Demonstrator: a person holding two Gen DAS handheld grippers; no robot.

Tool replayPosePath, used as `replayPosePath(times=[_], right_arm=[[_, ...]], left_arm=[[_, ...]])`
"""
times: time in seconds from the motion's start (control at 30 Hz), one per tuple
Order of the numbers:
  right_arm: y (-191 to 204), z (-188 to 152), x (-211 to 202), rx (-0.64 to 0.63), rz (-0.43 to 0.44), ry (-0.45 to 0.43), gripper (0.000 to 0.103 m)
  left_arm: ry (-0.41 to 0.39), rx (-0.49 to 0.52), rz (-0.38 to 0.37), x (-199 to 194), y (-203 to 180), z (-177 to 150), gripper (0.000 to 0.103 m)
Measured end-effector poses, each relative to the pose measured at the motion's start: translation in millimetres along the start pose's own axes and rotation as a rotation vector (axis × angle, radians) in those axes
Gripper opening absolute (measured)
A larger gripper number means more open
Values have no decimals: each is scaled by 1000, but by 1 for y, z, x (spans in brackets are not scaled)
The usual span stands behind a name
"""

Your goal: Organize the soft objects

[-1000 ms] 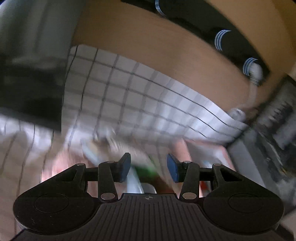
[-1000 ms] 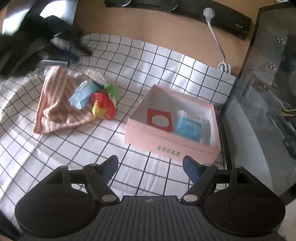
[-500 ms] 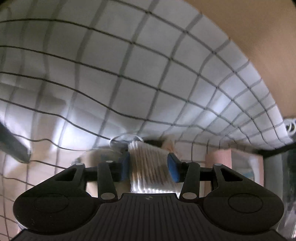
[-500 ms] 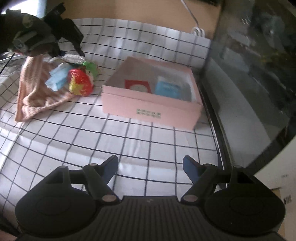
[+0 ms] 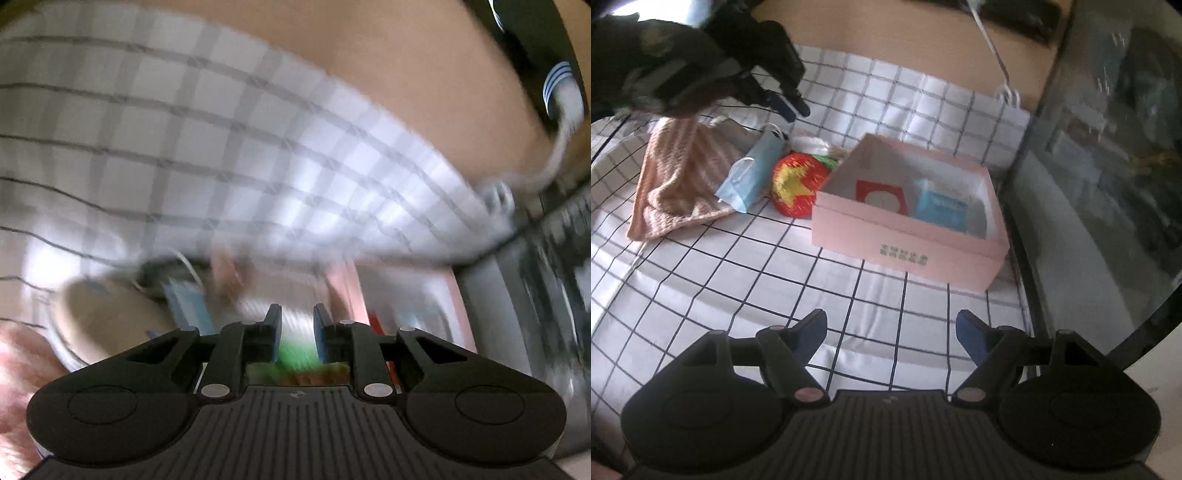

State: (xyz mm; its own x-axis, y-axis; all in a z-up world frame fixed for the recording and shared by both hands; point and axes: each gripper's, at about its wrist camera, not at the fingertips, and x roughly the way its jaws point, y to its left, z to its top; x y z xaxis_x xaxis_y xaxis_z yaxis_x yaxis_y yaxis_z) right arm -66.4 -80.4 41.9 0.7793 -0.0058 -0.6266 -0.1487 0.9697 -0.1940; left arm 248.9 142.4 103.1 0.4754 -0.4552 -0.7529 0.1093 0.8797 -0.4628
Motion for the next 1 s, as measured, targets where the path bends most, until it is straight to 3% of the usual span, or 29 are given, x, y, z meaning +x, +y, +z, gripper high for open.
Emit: replayPosePath(times=[0.1,0.17,0.3,0.37,0.5,0.67,0.73,0.83,1.0], right_arm=[[5,-6,-7,-57,-19,-29,77],[5,-7,-8,-63,-20,-26,77],[4,-1,-1,-33,4,-18,77],[8,2,2,-36,19,-16,77],[21,6,2,-87,51,-31,77],[26,7,0,-101,57,-42,77],[25,11,0,-110,46,-63,77],[28,25,6,-144,56,-96,77],[53,63,30,-308,78,-184,77]], left_arm=[[-146,-46,59,-16,5,0,21],[-182,-31,79,-30,5,-3,22],[-147,37,168,-38,1,-31,22],[-128,22,195,-37,8,-47,22],[-54,-91,156,-20,29,-65,22],[-5,-114,136,6,27,-72,17],[-17,-77,175,10,24,-79,17],[-24,-69,143,-4,27,-101,16],[-5,-66,110,-53,39,-161,16]])
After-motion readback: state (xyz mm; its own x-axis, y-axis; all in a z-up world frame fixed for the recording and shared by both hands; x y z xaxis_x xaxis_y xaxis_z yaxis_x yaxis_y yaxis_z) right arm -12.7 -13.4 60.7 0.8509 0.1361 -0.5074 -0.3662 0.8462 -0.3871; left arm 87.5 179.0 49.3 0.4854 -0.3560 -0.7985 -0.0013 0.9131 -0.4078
